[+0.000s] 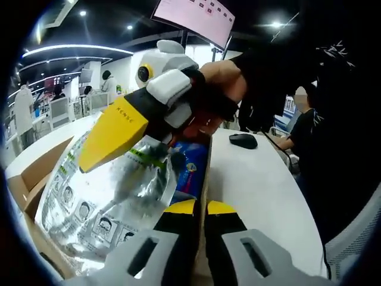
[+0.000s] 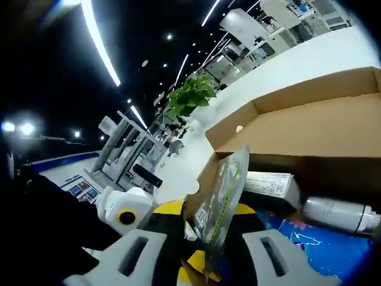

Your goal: Operate the shoe box by opening the lid, removing the specified soft item, and placing it in the target area until the item is outside and the box remains undamaged.

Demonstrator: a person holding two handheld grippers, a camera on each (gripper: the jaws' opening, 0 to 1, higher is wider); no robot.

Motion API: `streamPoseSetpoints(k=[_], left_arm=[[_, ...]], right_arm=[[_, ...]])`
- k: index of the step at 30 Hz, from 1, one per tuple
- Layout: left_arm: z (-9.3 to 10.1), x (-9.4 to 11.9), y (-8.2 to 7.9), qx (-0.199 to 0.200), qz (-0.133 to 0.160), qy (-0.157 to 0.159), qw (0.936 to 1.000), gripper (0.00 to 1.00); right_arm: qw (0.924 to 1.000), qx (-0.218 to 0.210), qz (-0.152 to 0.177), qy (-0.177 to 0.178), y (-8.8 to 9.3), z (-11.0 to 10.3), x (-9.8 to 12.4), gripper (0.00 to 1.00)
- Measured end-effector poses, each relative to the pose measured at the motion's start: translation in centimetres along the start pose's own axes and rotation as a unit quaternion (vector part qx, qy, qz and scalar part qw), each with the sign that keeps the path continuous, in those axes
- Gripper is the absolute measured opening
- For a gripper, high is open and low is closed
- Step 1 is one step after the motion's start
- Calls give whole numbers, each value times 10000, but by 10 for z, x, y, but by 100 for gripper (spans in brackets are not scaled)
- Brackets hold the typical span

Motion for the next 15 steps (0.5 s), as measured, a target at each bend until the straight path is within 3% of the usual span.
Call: streamPoseSetpoints(k=[10,15], left_arm=[[1,0,0,13,45,4,10000,2],[1,-1,0,18,87,-15,10000,2]], right_arm=[[9996,-108,1,272,1,10,1,2],[9992,-205,20,337,3,14,1,1]])
Point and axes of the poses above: the point that each gripper's makers call its tool centre point, and the gripper's own axes: x roughly backward along the fingers, z roughly to its right, y roughly out of its underside, the point moved 5 cm from there along x, roughly backward along the fingers, and after that the axes turned 2 degrees about y, right-handed, at the moved point
